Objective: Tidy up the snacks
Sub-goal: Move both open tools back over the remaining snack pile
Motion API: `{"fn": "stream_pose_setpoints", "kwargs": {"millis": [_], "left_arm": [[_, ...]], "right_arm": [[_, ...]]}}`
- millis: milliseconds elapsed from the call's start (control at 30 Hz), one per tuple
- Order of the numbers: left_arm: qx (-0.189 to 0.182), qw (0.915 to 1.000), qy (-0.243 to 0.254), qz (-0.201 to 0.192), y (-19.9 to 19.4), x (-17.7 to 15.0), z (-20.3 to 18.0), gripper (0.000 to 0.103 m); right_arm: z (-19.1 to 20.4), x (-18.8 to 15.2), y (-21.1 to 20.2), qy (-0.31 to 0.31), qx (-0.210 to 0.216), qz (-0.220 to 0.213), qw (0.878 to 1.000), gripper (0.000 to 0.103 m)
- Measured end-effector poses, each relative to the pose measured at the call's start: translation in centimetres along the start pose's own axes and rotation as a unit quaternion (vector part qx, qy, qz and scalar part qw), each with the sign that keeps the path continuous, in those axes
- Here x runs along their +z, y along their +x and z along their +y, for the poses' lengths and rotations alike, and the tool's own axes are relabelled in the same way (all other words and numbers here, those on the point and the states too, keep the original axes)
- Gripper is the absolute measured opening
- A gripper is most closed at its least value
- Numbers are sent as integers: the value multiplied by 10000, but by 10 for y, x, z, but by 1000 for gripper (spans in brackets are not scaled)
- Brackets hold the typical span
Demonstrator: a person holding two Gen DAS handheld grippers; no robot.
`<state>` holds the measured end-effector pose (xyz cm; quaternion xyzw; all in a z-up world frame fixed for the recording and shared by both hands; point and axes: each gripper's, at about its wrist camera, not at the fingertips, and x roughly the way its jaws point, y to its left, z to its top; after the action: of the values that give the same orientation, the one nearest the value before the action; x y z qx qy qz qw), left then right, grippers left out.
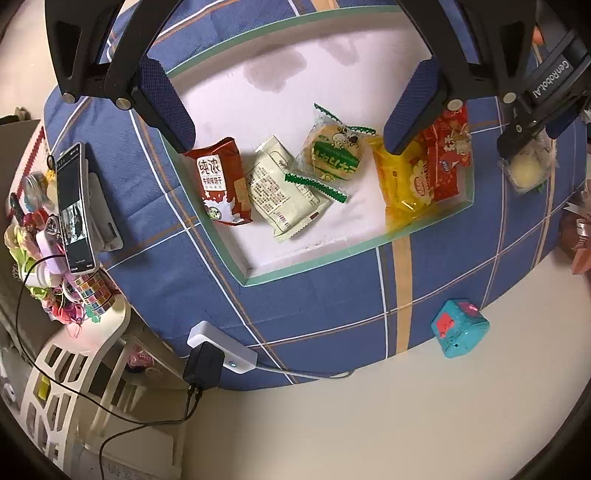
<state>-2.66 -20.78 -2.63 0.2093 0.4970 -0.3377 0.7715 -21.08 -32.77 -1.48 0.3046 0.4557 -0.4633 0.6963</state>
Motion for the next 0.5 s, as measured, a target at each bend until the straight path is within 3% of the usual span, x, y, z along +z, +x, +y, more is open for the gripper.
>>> {"fn": "stream_pose_setpoints", "kwargs": {"millis": [500], "left_arm": [[157,9999,24,18,-12,-6,29,102]], "right_arm": [[34,-9,-11,-335,64,22,9994,103]]}}
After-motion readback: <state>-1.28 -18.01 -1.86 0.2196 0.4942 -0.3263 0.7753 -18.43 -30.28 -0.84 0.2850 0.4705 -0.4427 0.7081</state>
